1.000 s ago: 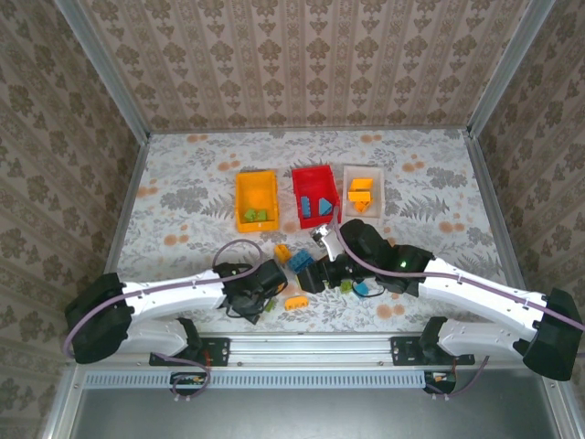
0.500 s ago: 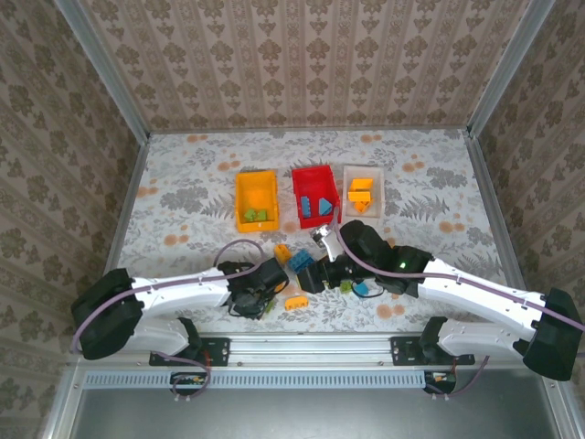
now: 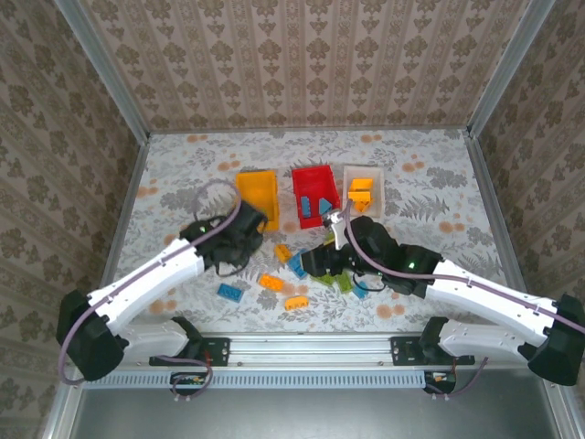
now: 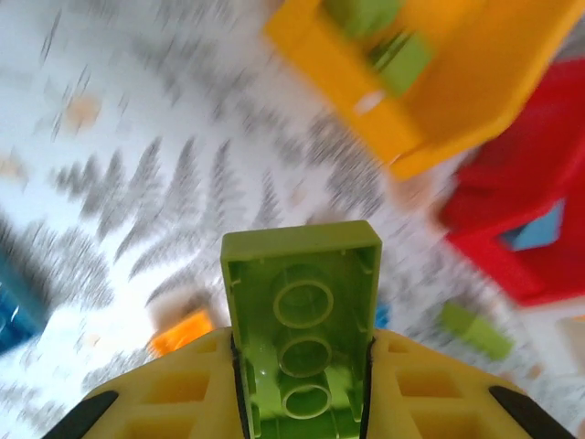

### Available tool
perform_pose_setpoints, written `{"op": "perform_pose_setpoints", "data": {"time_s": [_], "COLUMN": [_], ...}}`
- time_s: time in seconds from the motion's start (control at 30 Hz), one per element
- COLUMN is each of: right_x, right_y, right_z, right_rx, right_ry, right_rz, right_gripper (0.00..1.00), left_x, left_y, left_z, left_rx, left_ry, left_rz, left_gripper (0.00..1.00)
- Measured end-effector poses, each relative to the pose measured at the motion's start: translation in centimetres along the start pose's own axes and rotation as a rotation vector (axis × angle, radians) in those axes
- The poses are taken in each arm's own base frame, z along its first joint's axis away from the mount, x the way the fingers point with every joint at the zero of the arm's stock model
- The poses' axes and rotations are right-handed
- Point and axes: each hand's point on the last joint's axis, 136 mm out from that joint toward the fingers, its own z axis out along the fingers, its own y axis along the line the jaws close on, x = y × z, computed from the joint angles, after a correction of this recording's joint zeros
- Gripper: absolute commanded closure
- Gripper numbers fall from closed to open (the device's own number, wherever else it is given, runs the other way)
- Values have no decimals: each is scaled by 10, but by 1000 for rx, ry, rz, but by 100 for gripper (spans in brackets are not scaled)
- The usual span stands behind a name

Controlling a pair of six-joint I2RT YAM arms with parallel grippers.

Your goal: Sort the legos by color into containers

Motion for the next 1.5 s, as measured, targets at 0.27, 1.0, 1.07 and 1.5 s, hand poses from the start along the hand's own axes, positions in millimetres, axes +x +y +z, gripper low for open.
{"op": "perform_pose_setpoints", "data": {"time_s": [0.27, 1.0, 1.07, 1.5], "right_x": [-75, -65, -58, 2], "right_y": [-5, -57, -71, -217], "right_z": [11, 13, 4, -63], "right_rx": [89, 255, 310, 746], "right_ry": [-155, -138, -140, -81], "right_rz": [44, 179, 202, 499], "right_gripper": [31, 29, 27, 23], "left_x": [-74, -82, -81, -73], "left_y": [-55, -67, -69, -104], "left_z": [43, 151, 147, 53], "left_rx": [-56, -180, -174, -32], "left_ry": [12, 196, 194, 33], "left_rz": [285, 505, 510, 595], "left_gripper": [77, 56, 54, 51]}}
